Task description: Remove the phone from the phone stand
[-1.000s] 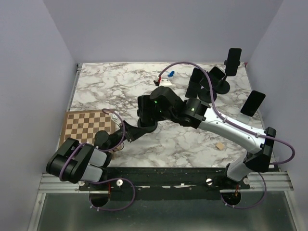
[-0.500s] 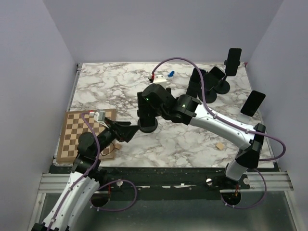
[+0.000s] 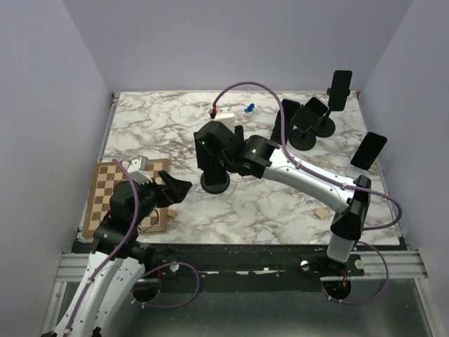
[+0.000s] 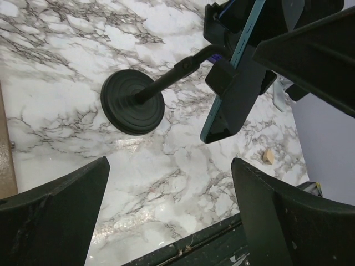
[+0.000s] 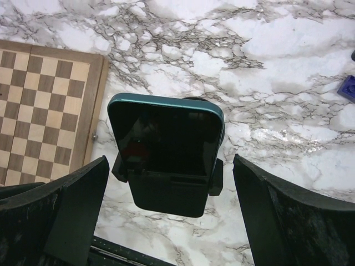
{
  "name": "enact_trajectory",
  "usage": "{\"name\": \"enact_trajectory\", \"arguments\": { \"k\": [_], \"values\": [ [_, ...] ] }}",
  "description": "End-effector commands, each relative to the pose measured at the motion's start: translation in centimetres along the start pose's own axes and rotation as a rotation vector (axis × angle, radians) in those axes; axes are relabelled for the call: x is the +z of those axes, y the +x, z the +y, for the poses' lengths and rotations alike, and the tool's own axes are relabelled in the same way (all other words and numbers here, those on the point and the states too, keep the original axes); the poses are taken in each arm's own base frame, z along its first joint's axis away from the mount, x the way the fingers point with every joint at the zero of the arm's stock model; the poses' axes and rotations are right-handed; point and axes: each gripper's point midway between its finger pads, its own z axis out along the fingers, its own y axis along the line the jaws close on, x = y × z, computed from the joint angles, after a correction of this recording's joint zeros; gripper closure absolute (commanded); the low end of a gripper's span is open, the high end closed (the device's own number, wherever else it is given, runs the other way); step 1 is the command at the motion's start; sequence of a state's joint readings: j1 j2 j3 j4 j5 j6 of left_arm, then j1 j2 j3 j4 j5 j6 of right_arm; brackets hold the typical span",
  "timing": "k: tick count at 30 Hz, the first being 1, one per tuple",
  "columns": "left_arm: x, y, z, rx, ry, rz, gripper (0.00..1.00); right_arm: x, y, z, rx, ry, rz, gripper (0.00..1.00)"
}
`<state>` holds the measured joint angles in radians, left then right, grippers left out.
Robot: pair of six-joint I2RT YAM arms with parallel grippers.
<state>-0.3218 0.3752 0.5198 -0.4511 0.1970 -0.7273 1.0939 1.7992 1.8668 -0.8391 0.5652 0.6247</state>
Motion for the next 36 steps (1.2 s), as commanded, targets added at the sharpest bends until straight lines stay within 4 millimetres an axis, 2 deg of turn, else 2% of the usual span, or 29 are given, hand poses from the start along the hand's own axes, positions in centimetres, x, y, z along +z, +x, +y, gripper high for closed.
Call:
{"name": "enact_trajectory", "arguments": {
  "k": [1,7,15,19,23,28,36],
  "values": [
    [-1.0,-0.7,1.6,0.045,-0.120,-0.006,0.01,-0.1,-1.0,-0.5,0.013,0.045,-0.034,0.00],
    [-2.2,-1.7,2.4,0.036,-0.172,-0.077,0.01,0.7,-1.0,-1.2,0.027,0.045,-0.015,0.00],
    [-2.4,-2.0,2.5,0.046,-0.182,-0.094,0.01,1.4,-0.6,-0.4,0.021,0.034,0.012,0.00],
    [-1.7,-0.9,0.6,0.070,-0.073,-0.010,0.01,1.9,-0.2,-0.2,0.013,0.031,0.017,0.00],
    [-1.3,-0.3,-0.5,0.089,-0.013,0.045,0.01,2.3,0.3,-0.6,-0.004,0.052,0.021,0.00],
    [-1.2,-0.2,-1.2,0.108,0.026,0.059,0.02,2.3,0.6,-1.0,0.011,0.056,0.011,0.07],
    [-0.4,-0.5,-1.7,0.107,0.049,0.076,0.03,2.9,0.7,-0.8,-0.007,0.083,0.028,0.08]
  ]
}}
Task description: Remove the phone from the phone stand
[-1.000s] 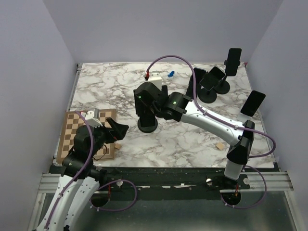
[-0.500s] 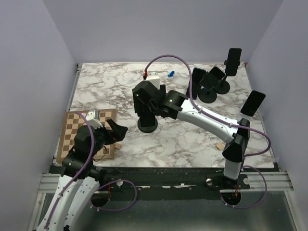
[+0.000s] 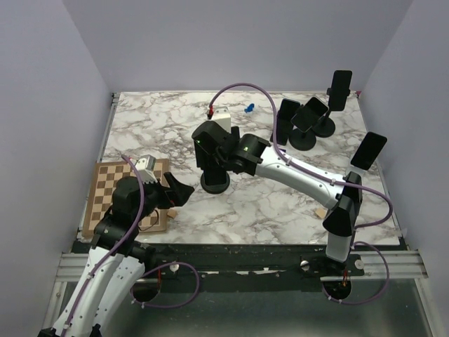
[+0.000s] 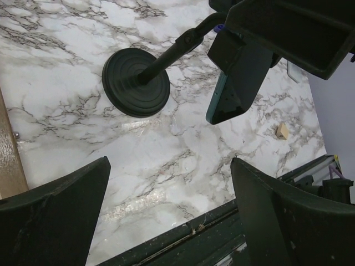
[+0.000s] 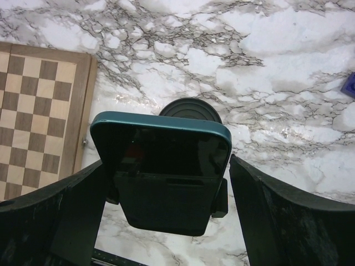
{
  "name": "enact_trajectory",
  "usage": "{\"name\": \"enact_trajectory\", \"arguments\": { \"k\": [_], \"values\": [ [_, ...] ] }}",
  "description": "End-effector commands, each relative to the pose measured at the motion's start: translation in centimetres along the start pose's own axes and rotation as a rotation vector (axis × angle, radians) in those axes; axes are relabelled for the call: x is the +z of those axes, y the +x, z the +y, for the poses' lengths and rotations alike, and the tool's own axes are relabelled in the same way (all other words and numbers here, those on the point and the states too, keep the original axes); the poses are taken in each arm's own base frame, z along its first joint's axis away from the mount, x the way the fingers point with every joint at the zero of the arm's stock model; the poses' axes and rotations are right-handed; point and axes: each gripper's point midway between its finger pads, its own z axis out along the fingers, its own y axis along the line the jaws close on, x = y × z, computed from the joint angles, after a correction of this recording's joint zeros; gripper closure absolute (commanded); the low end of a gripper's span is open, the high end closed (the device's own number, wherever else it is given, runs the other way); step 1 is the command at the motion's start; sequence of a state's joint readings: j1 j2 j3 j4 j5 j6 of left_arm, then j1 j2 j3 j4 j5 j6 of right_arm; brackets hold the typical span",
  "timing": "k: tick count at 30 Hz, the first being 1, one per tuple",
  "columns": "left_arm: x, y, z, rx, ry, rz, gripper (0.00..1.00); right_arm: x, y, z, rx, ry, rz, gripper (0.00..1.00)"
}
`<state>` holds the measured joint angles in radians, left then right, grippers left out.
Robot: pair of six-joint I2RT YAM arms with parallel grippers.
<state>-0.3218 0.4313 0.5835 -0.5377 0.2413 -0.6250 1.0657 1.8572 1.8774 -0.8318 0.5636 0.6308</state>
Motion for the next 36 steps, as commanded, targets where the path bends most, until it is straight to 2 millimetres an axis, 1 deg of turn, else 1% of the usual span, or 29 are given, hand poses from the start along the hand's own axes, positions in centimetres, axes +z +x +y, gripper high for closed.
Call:
{"name": "enact_trajectory", "arguments": {
  "k": [1,4,7,11,12,14,17,19,20,22,26,28,32,36],
  "values": [
    [0.0,-1.3,-1.6,0.024,0.059,-0.012,0.04,0.5,-0.1,-0.3,-0.010,0.049,0.000,0.09],
    [0.3,-1.2,-1.6,0.019,0.062,-0.006,0.04,0.6,-0.1,-0.1,-0.014,0.042,0.000,0.14],
    [0.6,-1.2,-1.7,0.012,0.073,-0.006,0.04,0.7,0.1,0.6,-0.017,0.008,0.006,0.23],
    [0.8,-1.0,-2.1,0.002,0.096,0.006,0.04,0.6,0.0,1.0,-0.029,-0.022,0.001,0.54],
    [0.8,-1.0,-2.2,0.003,0.105,0.007,0.04,0.5,-0.1,0.9,-0.035,-0.025,-0.002,0.60],
    [0.9,-0.9,-2.4,0.004,0.119,0.011,0.04,0.1,-0.2,0.9,-0.047,-0.044,-0.005,0.68],
    [1.0,-0.8,-2.9,0.011,0.155,0.010,0.08,-0.5,0.1,1.2,-0.076,-0.084,0.011,0.85],
    [1.0,-0.8,-3.5,0.019,0.197,0.006,0.13,-1.0,0.2,1.4,-0.091,-0.115,0.025,0.97],
    [1.0,-0.9,-3.9,0.022,0.219,0.004,0.15,-1.3,0.4,1.5,-0.097,-0.130,0.036,0.99],
    [1.0,-0.9,-4.4,0.025,0.254,0.002,0.21,-1.8,0.7,1.7,-0.103,-0.163,0.055,0.99],
    [0.9,-0.6,-5.2,0.033,0.310,0.008,0.33,-3.4,0.7,1.9,-0.093,-0.224,0.071,0.99],
    [0.9,-0.5,-5.7,0.040,0.347,0.008,0.37,-4.0,0.9,1.9,-0.085,-0.239,0.086,0.99],
    [0.8,-0.4,-6.7,0.038,0.426,-0.005,0.39,-4.3,2.0,2.4,-0.072,-0.268,0.137,0.99],
    [1.3,-0.5,-6.6,0.037,0.425,-0.003,0.41,-4.5,2.4,3.2,-0.051,-0.301,0.142,0.99]
  ]
}}
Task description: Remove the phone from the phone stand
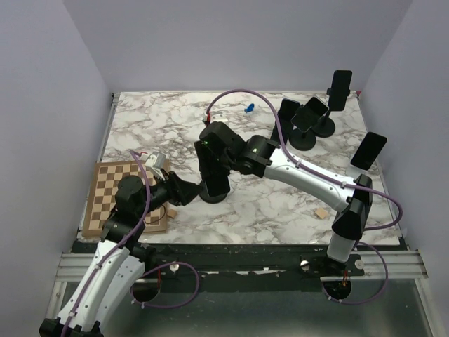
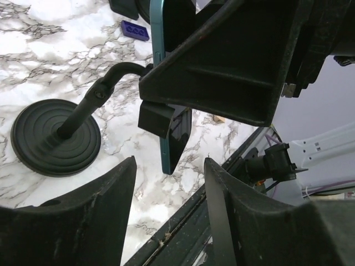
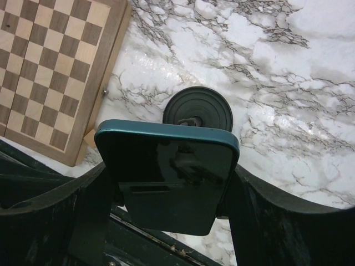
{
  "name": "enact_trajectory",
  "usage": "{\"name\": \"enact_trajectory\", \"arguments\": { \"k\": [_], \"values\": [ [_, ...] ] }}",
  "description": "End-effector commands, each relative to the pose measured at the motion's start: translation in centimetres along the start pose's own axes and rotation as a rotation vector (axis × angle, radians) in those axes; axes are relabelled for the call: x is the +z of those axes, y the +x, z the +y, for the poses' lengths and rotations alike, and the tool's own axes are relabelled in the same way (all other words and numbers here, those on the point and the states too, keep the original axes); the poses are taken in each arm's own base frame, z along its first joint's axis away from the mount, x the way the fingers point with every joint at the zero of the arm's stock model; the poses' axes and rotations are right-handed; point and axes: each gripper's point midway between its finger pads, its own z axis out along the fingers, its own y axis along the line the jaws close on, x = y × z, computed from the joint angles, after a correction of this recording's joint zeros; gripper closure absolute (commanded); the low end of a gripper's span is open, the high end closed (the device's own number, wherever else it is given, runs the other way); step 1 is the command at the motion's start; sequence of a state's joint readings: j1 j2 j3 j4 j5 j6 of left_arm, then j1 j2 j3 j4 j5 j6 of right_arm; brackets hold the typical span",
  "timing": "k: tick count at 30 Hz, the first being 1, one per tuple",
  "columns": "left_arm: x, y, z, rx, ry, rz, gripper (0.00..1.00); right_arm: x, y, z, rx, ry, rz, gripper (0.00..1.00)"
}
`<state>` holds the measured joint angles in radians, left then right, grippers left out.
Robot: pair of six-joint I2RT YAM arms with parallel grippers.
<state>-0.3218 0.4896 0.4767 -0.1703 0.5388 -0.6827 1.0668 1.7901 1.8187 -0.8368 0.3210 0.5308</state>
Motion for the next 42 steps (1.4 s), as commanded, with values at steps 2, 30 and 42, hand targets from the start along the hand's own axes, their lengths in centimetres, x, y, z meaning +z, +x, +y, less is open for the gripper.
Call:
{"name": "enact_trajectory", "arguments": {
  "k": [2,30,42],
  "values": [
    [0.4,-0.7,-0.7,0.023,0.050,-0.019,0.43,-1.7,0.2,2.3,0.044,-0.122,0.006,0.99],
    [2.3,-0.7,-1.7,0.127,0.191,0.029,0.68,-1.4,0.2,2.3,0.011,-0.137,-0.037,0.99],
    [1.9,-0.3,-1.5,0.137,0.189,0.014,1.00,1.0,0.0,0.2,-0.022,-0.082,-0.220,0.99]
  ]
}}
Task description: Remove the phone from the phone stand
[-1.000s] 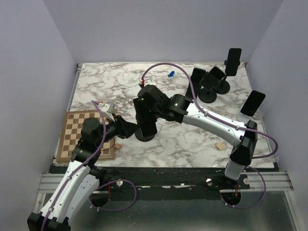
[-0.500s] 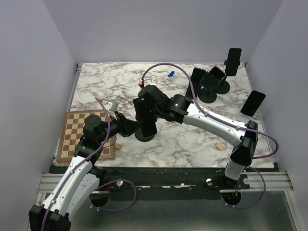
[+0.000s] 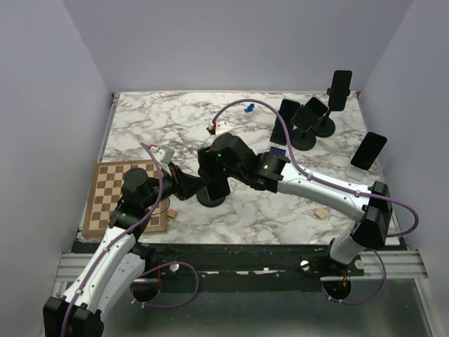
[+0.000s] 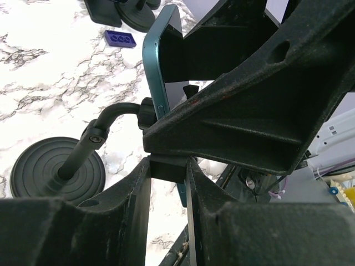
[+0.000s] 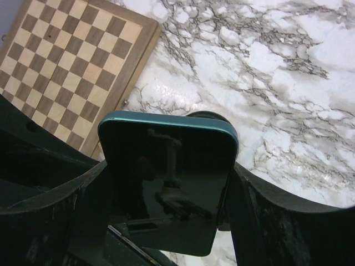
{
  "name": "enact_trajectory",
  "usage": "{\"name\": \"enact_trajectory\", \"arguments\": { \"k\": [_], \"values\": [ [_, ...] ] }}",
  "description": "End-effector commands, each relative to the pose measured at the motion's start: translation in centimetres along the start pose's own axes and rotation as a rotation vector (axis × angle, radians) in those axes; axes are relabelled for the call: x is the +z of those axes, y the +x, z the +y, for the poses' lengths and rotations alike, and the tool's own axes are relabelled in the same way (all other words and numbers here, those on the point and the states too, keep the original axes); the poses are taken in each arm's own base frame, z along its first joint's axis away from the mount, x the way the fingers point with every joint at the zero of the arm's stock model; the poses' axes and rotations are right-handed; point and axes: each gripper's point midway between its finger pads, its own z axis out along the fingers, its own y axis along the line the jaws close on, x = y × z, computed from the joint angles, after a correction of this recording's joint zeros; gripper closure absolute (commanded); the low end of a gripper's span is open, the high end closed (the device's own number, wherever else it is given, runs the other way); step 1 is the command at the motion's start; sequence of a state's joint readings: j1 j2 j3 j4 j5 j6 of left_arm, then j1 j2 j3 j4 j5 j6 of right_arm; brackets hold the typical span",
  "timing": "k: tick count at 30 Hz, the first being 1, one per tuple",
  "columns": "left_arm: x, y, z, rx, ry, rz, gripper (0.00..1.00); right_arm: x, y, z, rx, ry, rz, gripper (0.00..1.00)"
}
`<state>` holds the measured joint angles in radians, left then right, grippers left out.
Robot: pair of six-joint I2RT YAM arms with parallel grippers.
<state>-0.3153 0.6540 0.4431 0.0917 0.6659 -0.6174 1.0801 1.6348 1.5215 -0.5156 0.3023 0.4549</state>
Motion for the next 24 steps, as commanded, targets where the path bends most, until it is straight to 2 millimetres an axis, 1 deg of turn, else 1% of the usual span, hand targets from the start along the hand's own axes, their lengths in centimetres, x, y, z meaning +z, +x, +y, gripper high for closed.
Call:
{"name": "enact_trajectory", "arguments": {
  "k": [1,6,11,15,19,23,24],
  "values": [
    [-0.4,-0.2,-1.2,0.043,0.050,-0.017,1.00,1.0,-0.4,-0.6,0.008,0.031,-0.095,0.99],
    [-0.8,0.2,-0.7,0.039,0.018,-0.013,1.00,-0.5,-2.0,-1.4,0.048,0.048,-0.186,0.99],
    [-1.2,0.8,0.2,0.034,-0.021,-0.019,1.00,-1.1,-2.7,-2.8,0.028,0.092,-0.243,0.99],
    [-1.5,1.0,0.6,0.032,-0.035,-0.025,1.00,-1.3,-2.7,-3.1,-0.005,0.104,-0.250,0.99],
    [-1.6,1.3,0.8,-0.012,0.001,-0.014,1.00,-0.9,-2.2,-3.2,-0.070,0.090,-0.252,0.99],
    [-2.0,1.0,0.6,-0.020,0.045,-0.033,1.00,-0.9,-1.9,-2.7,-0.138,0.011,-0.255,0.99],
    [-2.1,1.1,0.5,-0.016,0.057,-0.026,1.00,-1.1,-2.1,-2.7,-0.146,-0.005,-0.261,0.99]
  ]
}}
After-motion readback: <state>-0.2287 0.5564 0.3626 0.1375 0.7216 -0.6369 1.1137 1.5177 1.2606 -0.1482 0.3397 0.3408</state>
